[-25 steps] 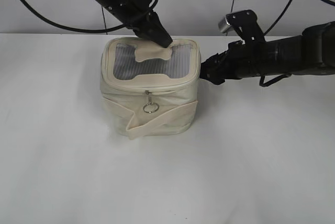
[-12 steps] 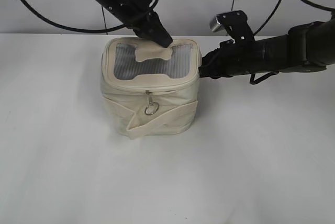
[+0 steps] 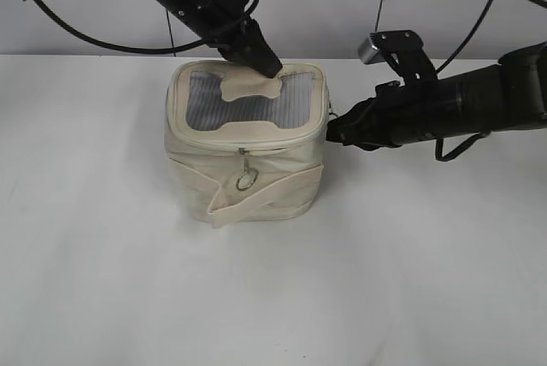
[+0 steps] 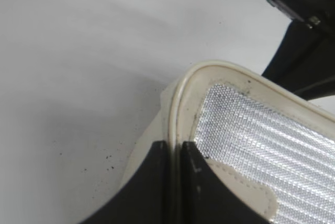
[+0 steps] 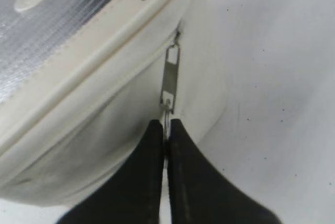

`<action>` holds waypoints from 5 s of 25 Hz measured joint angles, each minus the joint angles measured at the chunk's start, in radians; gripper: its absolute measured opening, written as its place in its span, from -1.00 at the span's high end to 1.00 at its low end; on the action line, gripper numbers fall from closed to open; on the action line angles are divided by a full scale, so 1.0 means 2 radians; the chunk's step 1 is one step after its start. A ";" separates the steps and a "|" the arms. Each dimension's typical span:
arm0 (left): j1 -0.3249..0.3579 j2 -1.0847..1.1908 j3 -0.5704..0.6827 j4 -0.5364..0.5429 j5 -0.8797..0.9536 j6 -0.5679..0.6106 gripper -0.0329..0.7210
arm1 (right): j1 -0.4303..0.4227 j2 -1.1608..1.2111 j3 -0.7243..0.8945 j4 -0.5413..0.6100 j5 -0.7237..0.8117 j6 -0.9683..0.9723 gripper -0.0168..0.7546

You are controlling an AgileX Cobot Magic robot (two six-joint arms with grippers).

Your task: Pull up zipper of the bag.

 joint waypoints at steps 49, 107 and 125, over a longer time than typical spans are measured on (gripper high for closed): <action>-0.004 -0.011 0.000 0.012 -0.054 -0.154 0.23 | 0.132 -0.089 0.024 -0.216 0.027 0.324 -0.13; 0.061 -1.161 0.773 0.330 -0.050 -0.516 0.30 | -0.017 -0.974 0.238 -0.827 0.301 0.850 -0.33; 0.061 -1.164 0.773 0.329 -0.053 -0.516 0.30 | -0.017 -0.974 0.238 -0.828 0.301 0.853 -0.11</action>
